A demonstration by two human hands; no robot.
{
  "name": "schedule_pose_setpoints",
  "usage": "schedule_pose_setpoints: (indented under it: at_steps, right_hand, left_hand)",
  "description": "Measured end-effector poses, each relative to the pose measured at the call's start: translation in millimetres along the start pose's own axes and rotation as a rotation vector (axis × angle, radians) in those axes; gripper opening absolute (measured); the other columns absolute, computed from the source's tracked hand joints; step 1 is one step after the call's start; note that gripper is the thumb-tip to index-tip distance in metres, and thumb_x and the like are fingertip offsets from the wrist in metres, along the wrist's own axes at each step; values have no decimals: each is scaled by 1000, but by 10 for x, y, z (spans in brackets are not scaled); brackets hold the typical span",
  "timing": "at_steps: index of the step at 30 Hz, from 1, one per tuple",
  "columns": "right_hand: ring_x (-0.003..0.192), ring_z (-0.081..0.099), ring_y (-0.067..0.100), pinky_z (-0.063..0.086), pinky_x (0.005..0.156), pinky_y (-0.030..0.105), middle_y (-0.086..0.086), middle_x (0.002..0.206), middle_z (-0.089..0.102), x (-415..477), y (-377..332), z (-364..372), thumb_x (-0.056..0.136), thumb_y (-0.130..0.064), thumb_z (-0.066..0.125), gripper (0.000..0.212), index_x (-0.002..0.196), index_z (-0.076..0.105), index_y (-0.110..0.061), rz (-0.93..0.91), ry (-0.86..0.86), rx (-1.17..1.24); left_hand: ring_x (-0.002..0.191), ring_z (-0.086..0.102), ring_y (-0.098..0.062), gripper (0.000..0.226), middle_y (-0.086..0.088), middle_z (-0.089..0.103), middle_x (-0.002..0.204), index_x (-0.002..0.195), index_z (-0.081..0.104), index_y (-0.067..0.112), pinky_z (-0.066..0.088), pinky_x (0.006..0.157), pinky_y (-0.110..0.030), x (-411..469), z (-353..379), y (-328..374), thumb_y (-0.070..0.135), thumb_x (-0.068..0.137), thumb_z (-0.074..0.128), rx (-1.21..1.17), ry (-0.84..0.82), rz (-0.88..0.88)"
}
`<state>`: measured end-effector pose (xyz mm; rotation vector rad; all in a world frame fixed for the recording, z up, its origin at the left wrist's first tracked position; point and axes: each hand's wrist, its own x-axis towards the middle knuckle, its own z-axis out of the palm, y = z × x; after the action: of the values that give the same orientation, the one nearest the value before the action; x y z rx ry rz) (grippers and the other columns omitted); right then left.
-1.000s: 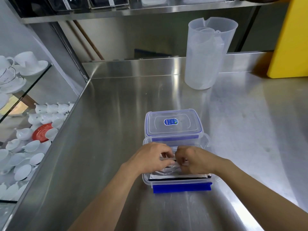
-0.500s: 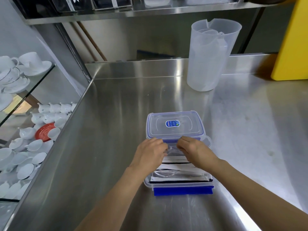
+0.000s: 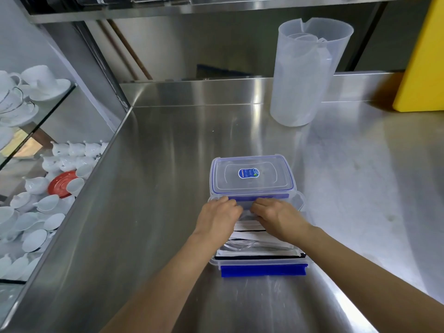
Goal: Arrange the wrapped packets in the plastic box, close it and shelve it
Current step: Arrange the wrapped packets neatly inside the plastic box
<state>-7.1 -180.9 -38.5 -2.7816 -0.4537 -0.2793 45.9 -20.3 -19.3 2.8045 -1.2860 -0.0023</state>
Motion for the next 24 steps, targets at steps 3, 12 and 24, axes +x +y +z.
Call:
schedule_pose_setpoints:
  at_steps: [3, 12, 24]
  right_hand:
    - [65, 61, 21, 49, 59, 25, 9, 75, 69, -14, -62, -106, 62, -3, 74, 15, 76, 71, -10, -110, -2, 166]
    - [72, 65, 28, 54, 61, 33, 8, 86, 70, -60, -173, -157, 68, -14, 70, 9, 77, 73, -15, -172, -304, 142]
    - [82, 60, 22, 51, 75, 32, 5, 92, 66, -87, -198, -199, 84, -23, 61, 15, 89, 69, -12, 100, -392, 262]
  left_hand:
    - [48, 58, -20, 26, 1, 59, 50, 53, 62, 14, 38, 39, -20, 7, -21, -7, 8, 43, 86, -84, 46, -36]
    - [79, 60, -20, 23, 2, 70, 81, 88, 70, 17, 37, 73, -28, -35, -72, -82, 19, 79, 49, -289, 4, 83]
    - [78, 56, -15, 20, 7, 68, 81, 83, 67, 21, 35, 86, -30, -142, -143, -121, 40, 82, 61, -179, -174, 224]
